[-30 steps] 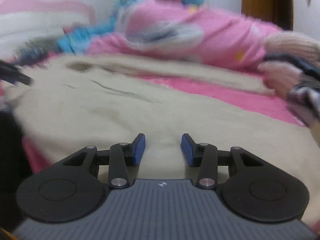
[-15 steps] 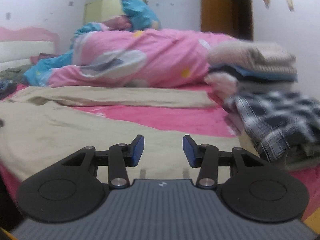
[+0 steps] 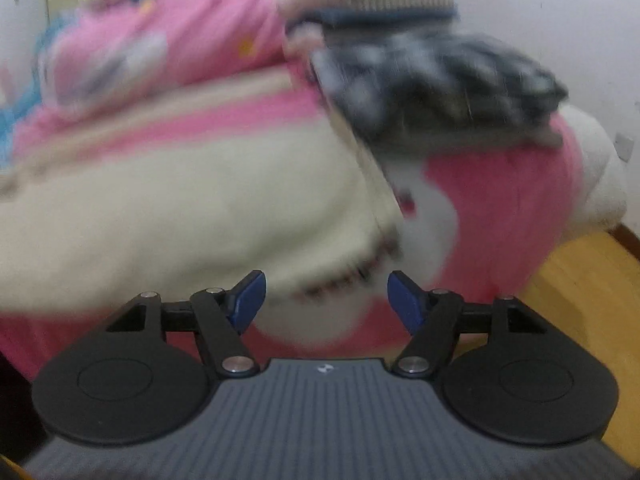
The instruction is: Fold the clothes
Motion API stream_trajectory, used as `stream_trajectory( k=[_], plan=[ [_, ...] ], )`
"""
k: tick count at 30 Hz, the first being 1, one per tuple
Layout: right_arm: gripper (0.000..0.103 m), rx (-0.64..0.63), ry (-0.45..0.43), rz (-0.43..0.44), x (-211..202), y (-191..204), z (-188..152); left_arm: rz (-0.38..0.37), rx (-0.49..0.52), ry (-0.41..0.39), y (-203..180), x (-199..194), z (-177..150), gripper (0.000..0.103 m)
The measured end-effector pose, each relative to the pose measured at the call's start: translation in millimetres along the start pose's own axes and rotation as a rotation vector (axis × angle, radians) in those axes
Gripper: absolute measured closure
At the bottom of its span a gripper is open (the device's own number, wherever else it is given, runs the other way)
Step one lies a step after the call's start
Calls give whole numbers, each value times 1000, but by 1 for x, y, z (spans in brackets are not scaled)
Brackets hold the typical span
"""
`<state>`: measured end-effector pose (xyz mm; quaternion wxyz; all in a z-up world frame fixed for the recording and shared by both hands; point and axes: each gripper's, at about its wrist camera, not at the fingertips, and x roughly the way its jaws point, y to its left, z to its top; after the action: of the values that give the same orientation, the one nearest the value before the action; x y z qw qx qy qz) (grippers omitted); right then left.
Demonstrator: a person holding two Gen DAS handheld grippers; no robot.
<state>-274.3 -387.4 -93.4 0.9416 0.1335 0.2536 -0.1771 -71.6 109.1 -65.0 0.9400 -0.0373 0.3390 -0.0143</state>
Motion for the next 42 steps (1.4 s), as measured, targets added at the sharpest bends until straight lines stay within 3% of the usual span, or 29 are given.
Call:
stream_trajectory(
  k=[3,5,7,11,16,19,22,27,29,32,39,42],
  plan=[
    [29,-32,-85,150,-1,48,32,-6,-28,-18,7,-11,0,7],
    [12,-76,-109,262,9,88,48,6,-42,-33,13,-19,0,7],
    [5,-123,-109,366,26,134,57,18,-66,-46,21,-29,1,4],
    [1,-207,-53,529,63,231,67,37,-136,-59,42,-44,-2,1],
    [1,-296,39,583,95,330,59,60,-164,-70,65,-47,3,0],
    [1,-378,58,569,104,365,44,46,-155,-101,72,-41,11,0],
    [1,-473,85,543,111,381,23,32,-121,-134,75,-27,23,0],
    [1,-547,90,524,111,371,-4,7,-111,-152,84,9,45,0],
    [1,-531,97,534,113,368,-4,10,-143,-130,94,24,47,1],
    [1,-519,97,540,115,367,-4,27,-171,-72,108,44,40,10],
    [1,-512,80,534,116,367,-9,27,-148,-92,121,35,30,28],
    [1,-510,78,536,117,366,-9,39,-129,-100,124,27,27,29]
  ],
)
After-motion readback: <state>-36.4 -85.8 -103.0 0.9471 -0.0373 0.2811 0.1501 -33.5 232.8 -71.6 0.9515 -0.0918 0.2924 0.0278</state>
